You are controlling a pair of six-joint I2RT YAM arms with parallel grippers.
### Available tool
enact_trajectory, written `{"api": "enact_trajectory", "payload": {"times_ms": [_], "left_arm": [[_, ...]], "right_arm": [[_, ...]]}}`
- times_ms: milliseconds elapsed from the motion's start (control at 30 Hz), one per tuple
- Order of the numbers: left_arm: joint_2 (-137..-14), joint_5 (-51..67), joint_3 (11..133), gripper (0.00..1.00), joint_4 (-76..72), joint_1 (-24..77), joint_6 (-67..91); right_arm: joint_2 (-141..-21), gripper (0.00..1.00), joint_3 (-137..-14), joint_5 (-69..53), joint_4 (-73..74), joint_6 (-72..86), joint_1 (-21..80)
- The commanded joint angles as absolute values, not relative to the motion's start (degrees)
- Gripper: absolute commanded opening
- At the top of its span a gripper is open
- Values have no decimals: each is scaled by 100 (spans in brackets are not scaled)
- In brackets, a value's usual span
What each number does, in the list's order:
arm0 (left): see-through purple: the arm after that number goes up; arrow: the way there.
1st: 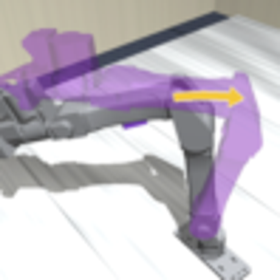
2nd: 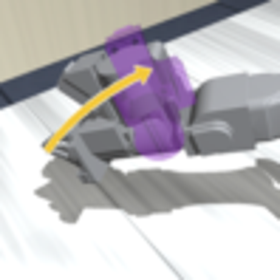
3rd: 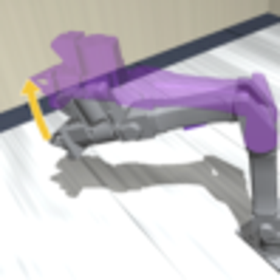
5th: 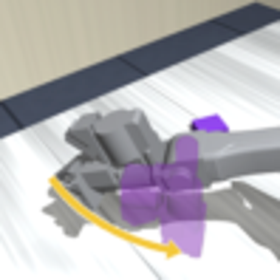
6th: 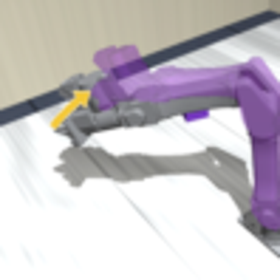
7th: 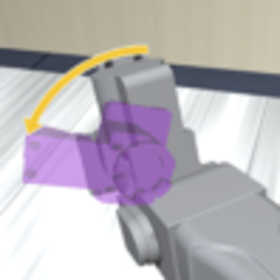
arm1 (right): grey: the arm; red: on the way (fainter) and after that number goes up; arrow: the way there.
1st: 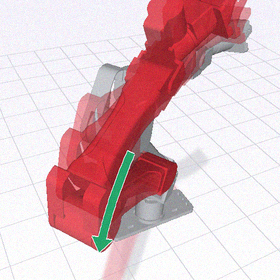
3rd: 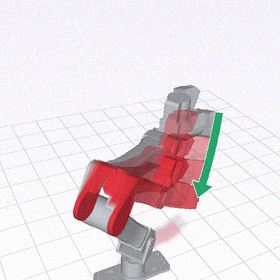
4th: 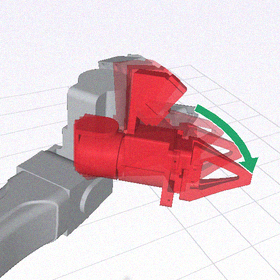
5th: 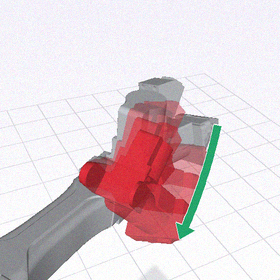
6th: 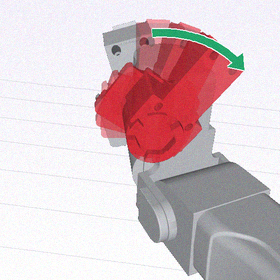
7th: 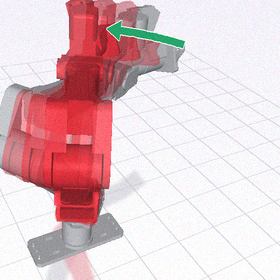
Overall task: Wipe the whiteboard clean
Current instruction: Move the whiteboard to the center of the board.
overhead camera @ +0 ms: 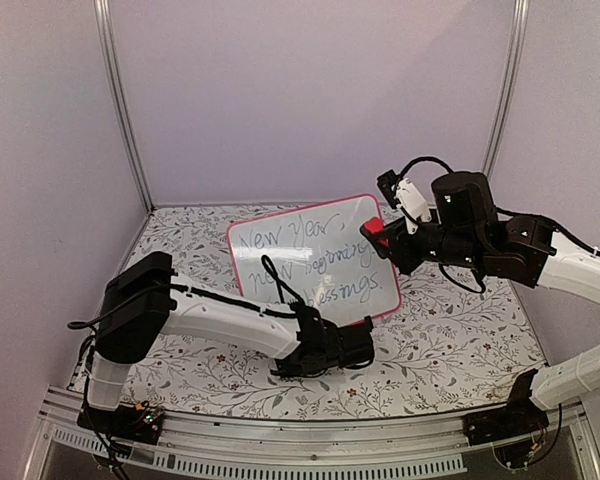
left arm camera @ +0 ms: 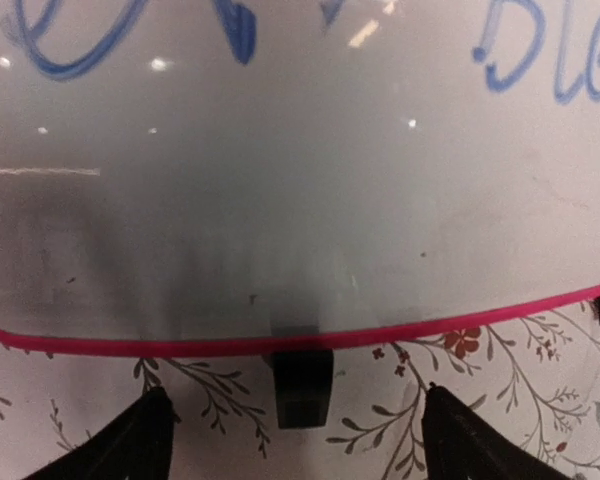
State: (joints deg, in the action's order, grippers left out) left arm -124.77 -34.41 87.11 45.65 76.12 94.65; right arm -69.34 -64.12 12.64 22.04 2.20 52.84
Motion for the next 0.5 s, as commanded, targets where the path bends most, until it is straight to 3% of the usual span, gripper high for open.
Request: {"api": "enact_trajectory", "payload": {"times_ms": [0, 267, 467], "left_arm": [[-12463, -2801, 8436, 99, 4859, 7829, 9665], [-11781, -3689, 8702, 100, 5646, 8230, 9561], [-10190, -4655, 8342, 100, 5824, 8537, 8554]], "right_arm": [[-6841, 12, -6653, 1210, 2290, 261, 5265], [-6842, 13, -6813, 1200, 2336, 126, 5265], [-6812, 13, -6896, 1105, 2392, 67, 5265]]}}
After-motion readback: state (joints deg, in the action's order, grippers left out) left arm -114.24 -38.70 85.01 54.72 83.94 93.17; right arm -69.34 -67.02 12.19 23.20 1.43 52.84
